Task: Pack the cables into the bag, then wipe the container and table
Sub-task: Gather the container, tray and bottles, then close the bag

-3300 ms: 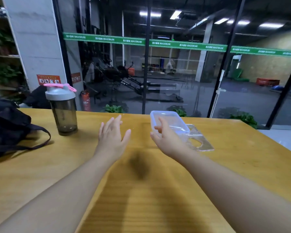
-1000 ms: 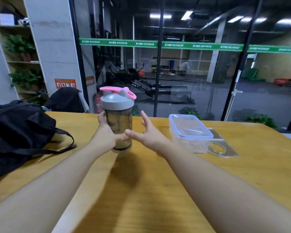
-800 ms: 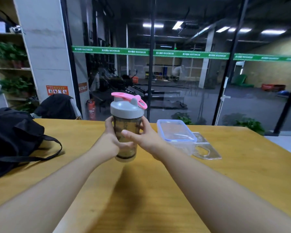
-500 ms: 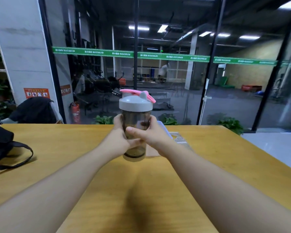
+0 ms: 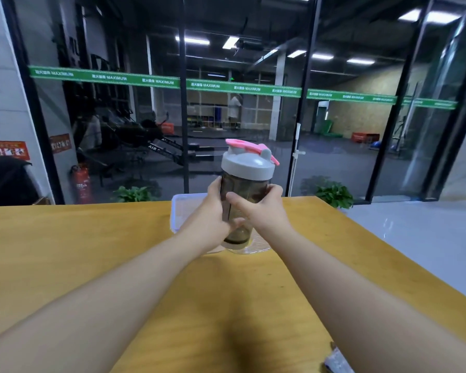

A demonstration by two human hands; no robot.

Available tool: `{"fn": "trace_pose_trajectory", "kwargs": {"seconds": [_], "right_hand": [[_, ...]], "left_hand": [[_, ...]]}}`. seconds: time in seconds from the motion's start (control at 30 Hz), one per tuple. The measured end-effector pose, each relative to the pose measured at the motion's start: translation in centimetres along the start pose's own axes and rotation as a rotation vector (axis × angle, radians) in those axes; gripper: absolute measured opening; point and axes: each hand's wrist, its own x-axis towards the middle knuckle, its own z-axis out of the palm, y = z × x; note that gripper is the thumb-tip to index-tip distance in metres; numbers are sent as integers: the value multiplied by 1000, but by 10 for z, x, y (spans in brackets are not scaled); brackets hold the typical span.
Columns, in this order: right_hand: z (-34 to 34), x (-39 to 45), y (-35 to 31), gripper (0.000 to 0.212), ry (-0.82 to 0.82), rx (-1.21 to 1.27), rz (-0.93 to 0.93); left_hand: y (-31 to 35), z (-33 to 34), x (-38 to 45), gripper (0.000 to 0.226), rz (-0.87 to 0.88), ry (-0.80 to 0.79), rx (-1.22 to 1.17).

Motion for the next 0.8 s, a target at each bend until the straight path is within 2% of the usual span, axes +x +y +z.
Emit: {"fn": "trace_pose_trajectory", "kwargs": {"seconds": [0.1,0.27,0.37,0.43,0.5,0.6,0.8], "right_hand": [[-9,8,9,66,22,34,15],[-21,26,24,95,121,-5,16],[-32,35,38,75,122,-53,-1],[-40,44,47,75,154,-71,-16],[-46,55,54,80,187,-90,-26],[-52,69,64,80,174,-156,-7],[-56,86,82,70,170,-131,46]], "left_hand": [[3,14,8,83,19,-8,43],[-5,36,21,83,37,-153,92],[-14,33,31,79,71,-227,108],[-20,26,38,74,137,-219,304],[-28,21,47,72,176,-119,574],[-51,17,56,68,80,-57,779],[-81,25,60,74,-115,-111,868]]}}
